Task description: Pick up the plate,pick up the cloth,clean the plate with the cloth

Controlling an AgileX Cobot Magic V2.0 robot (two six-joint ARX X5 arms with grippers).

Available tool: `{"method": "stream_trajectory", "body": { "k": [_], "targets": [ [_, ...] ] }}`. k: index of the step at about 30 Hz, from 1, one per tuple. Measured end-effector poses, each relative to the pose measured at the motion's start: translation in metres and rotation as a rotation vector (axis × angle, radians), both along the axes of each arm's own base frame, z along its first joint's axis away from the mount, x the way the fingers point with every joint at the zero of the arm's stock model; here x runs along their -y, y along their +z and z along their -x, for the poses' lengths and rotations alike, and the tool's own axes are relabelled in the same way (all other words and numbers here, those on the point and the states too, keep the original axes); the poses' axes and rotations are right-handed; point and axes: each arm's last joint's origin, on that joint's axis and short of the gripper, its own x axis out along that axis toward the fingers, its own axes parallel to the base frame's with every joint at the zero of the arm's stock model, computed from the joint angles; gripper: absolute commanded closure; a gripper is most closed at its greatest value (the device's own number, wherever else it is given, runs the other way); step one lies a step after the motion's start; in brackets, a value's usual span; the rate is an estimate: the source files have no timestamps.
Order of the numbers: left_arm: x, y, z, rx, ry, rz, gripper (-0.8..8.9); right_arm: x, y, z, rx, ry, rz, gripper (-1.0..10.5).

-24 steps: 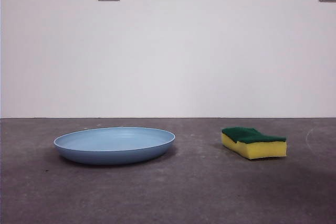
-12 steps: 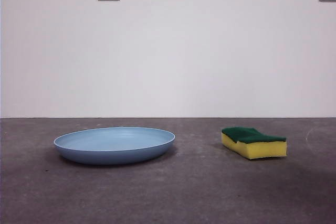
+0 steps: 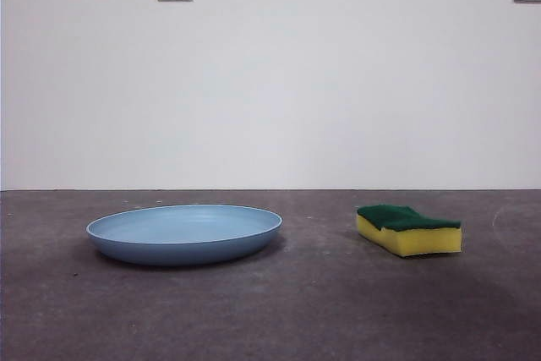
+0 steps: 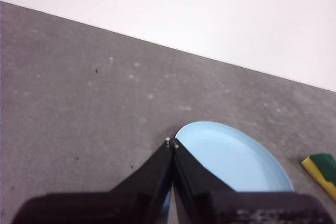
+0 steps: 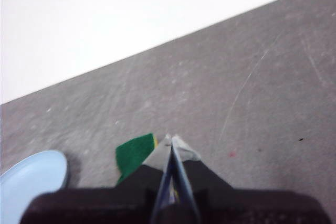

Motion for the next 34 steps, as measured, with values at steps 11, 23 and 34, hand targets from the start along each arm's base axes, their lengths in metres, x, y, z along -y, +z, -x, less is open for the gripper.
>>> {"method": "stream_trajectory", "body": {
  "k": [11, 23, 34],
  "targets": [
    [0.001, 0.069, -0.022, -0.111, -0.064, -0.048, 8.18, -0.01, 0.073, -0.043, -0.238, 0.299, -0.024, 9.6],
    [0.006, 0.071, -0.07, -0.331, -0.271, 0.006, 3.34, -0.016, 0.082, -0.087, -0.401, 0.487, 0.006, 4.3],
    [0.01, 0.058, -0.108, -0.433, -0.352, 0.059, 3.44, -0.016, 0.08, -0.09, -0.412, 0.487, 0.005, 4.1]
  ]
}}
